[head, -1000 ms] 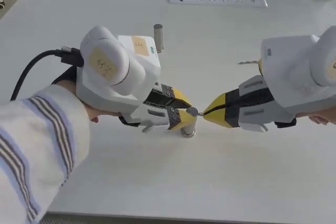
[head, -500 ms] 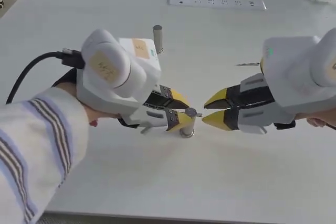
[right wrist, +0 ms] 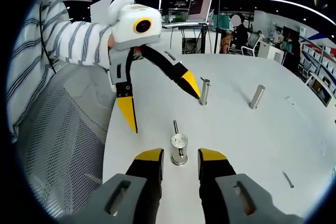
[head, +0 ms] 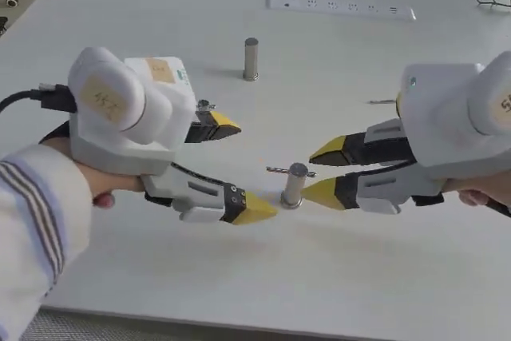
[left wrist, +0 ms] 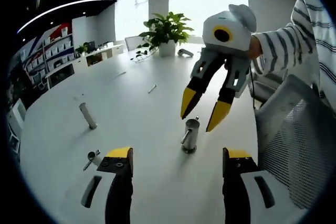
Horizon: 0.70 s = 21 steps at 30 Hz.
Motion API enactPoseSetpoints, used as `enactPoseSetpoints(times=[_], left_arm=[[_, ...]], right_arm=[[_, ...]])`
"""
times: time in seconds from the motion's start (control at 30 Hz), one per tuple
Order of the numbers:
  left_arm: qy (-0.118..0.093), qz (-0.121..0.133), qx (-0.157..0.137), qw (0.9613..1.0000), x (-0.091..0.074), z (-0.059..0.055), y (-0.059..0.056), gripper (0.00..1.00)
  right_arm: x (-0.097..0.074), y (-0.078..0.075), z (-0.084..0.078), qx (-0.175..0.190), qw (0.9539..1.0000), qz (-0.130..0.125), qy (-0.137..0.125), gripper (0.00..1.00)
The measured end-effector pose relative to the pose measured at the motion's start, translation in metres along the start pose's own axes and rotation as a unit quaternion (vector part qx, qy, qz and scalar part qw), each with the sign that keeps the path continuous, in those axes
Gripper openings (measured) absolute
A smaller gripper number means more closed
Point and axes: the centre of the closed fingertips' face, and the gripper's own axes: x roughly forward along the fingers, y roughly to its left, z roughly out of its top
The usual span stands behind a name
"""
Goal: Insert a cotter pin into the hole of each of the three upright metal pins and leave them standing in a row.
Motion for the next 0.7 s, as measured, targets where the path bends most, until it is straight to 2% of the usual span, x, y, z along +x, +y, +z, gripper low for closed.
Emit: enactPoseSetpoints(times=[0.1,0.17,0.23,0.27,0.3,0.37,0.47,0.6,0.7], left_arm=[[-0.018,0.007,-0.027,0.9994,-0.008,-0.001,0.001,0.77],[-0.036,0.03,-0.044,0.9979,-0.013,-0.001,0.008,0.89],[-0.03,0.045,-0.046,0.9975,-0.019,-0.008,0.013,0.99],[-0.029,0.057,-0.05,0.9967,-0.023,-0.011,0.016,0.99],[-0.028,0.058,-0.056,0.9963,-0.025,-0.014,0.017,0.99],[-0.03,0.051,-0.074,0.9955,-0.031,-0.018,0.014,0.99],[-0.029,0.047,-0.083,0.995,-0.036,-0.024,0.01,0.99],[-0.009,0.028,-0.077,0.9966,-0.041,-0.035,-0.003,0.99],[0.004,0.024,-0.071,0.9972,-0.043,-0.042,-0.007,0.99]], right_arm=[[0.002,0.001,0.0,0.002,1.0,0.002,0.002,0.23],[0.003,0.001,0.0,0.003,1.0,0.004,0.002,0.23],[0.004,0.002,0.0,0.003,1.0,0.006,0.005,0.23],[0.005,0.001,0.0,0.002,1.0,0.006,0.007,0.23],[0.006,0.001,0.0,0.001,0.9999,0.007,0.008,0.23],[0.007,0.001,-0.001,0.002,0.9999,0.009,0.011,0.23],[0.01,0.002,-0.001,0.001,0.9998,0.012,0.014,0.23],[0.015,0.003,-0.004,0.003,0.9997,0.017,0.018,0.23],[0.018,0.002,-0.006,0.004,0.9996,0.018,0.02,0.23]])
